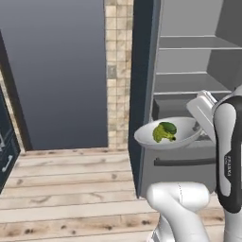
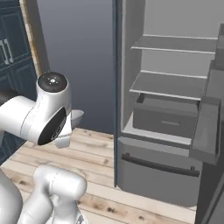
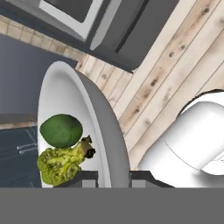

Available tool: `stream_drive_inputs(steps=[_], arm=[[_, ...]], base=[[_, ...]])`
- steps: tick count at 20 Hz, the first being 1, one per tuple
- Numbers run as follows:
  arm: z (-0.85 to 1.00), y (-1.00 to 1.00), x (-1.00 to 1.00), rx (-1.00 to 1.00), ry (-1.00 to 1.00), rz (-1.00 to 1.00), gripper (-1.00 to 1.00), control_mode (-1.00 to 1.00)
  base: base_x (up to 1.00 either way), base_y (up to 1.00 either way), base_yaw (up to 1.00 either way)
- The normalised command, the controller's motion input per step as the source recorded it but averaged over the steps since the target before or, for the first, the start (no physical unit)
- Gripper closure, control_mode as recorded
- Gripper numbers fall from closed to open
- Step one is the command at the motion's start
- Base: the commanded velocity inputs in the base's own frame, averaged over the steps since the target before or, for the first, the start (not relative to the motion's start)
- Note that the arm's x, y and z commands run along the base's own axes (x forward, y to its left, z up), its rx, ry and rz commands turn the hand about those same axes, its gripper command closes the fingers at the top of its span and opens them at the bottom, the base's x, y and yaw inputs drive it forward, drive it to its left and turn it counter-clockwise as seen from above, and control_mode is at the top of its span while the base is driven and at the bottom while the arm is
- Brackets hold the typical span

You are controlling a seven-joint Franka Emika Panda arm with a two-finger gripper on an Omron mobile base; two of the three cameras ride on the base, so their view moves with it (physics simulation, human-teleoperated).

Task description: Place the bowl with the avocado and broccoli on the top shelf of the fridge. Place the bowl with the chicken drumstick and fish on the second highest shelf of the fridge.

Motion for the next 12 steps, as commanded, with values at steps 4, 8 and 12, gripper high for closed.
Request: stream_drive_inputs(steps=[4, 8, 12], arm=[[0.0, 0.0, 0.0, 0.0, 0.0, 0.0, 1.0, 1.0], [0.0, 0.0, 0.0, 0.0, 0.0, 0.0, 1.0, 1.0], [0.0, 0.0, 0.0, 0.0, 0.0, 0.0, 1.0, 1.0]], base=[[0.44, -0.13, -0.14], [0.54, -0.19, -0.15], [0.62, -0.07, -0.15]])
